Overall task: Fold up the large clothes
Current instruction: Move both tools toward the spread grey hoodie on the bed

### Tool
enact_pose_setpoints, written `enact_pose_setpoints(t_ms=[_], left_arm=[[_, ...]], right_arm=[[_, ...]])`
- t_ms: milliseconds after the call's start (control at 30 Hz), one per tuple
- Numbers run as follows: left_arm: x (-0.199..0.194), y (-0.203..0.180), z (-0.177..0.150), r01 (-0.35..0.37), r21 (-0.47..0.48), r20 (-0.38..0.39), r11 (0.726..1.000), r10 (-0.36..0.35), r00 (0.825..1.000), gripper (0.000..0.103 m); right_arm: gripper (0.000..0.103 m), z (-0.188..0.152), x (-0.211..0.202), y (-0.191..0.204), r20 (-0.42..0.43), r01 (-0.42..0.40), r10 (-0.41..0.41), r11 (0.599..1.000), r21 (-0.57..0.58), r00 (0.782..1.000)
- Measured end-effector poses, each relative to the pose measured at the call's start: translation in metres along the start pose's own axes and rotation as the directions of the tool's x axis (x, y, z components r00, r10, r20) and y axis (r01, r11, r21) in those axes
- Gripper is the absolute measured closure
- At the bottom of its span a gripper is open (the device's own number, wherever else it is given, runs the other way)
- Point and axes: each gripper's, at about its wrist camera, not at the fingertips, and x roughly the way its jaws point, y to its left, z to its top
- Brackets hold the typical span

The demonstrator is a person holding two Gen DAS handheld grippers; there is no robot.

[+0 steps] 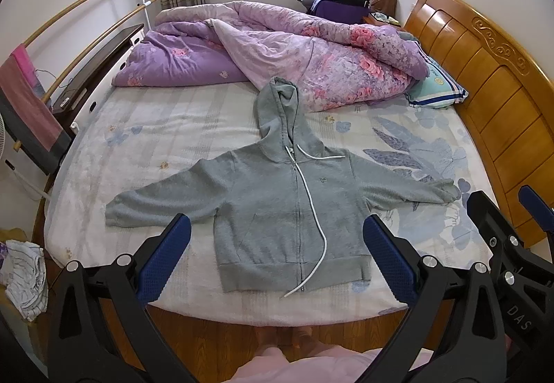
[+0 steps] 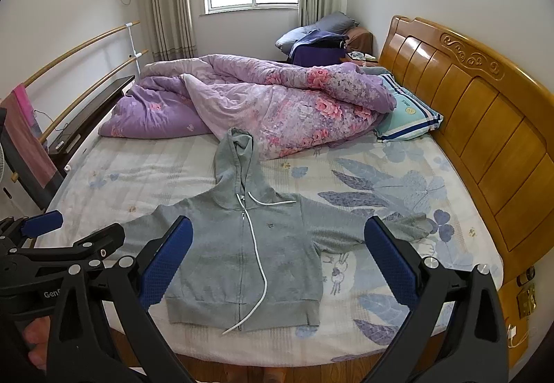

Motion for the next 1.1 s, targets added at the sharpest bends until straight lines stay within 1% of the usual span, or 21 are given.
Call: enact_pose_setpoints(t_ms=[867, 1100], left_arm=[[0.000, -0.001, 0.001, 0.000, 0.000, -0.003, 1.000, 0.000, 1.000, 0.004], [0.000, 0.000, -0.010, -0.003, -0.005, -0.009, 1.000, 0.003, 1.000, 0.004]], right_arm=[[0.007, 0.001, 0.001, -0.002, -0.010, -0.006, 0.006, 1.000, 0.003, 1.000], [0.007, -0.006, -0.002, -0.005, -0.018, -0.015, 0.016, 1.000, 0.001, 1.000]])
